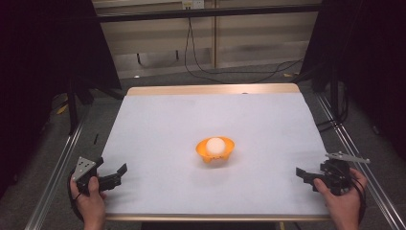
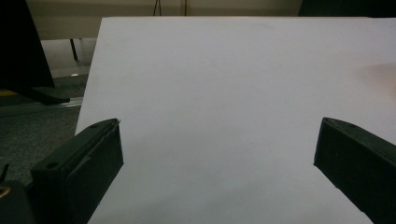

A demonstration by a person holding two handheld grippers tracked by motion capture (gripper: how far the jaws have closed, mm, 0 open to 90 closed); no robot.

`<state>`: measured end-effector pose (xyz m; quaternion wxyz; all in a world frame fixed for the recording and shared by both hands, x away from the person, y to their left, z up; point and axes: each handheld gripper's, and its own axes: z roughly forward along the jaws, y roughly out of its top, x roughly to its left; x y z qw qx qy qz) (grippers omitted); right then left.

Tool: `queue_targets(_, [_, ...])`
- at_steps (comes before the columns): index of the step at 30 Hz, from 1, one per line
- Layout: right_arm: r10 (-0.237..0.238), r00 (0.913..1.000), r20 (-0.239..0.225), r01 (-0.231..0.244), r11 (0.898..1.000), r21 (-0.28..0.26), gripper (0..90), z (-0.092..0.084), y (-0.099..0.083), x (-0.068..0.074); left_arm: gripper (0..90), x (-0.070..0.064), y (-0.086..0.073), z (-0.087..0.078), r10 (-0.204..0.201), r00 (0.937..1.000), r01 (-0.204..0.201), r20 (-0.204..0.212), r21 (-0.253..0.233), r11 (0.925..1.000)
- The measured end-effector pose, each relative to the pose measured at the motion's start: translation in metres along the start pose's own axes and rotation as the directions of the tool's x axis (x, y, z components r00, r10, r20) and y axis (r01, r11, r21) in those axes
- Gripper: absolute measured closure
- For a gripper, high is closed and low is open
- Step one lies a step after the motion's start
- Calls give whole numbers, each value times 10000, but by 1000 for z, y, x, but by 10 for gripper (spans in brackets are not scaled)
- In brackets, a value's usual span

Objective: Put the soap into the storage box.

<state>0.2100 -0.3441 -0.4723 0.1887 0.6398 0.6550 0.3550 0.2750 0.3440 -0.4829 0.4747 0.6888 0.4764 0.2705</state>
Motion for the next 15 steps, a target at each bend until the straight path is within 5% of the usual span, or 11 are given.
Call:
queue_targets(7, [565, 9982, -179, -581, 9925, -1076, 53, -14, -15, -12, 11, 0, 0, 0, -92, 10000, 93, 38, -54, 9999])
queue_targets(15, [227, 9995, 222, -195, 9910, -1326, 136, -13, -19, -7, 9, 0, 0, 0, -143, 9999, 143, 46, -69, 9999])
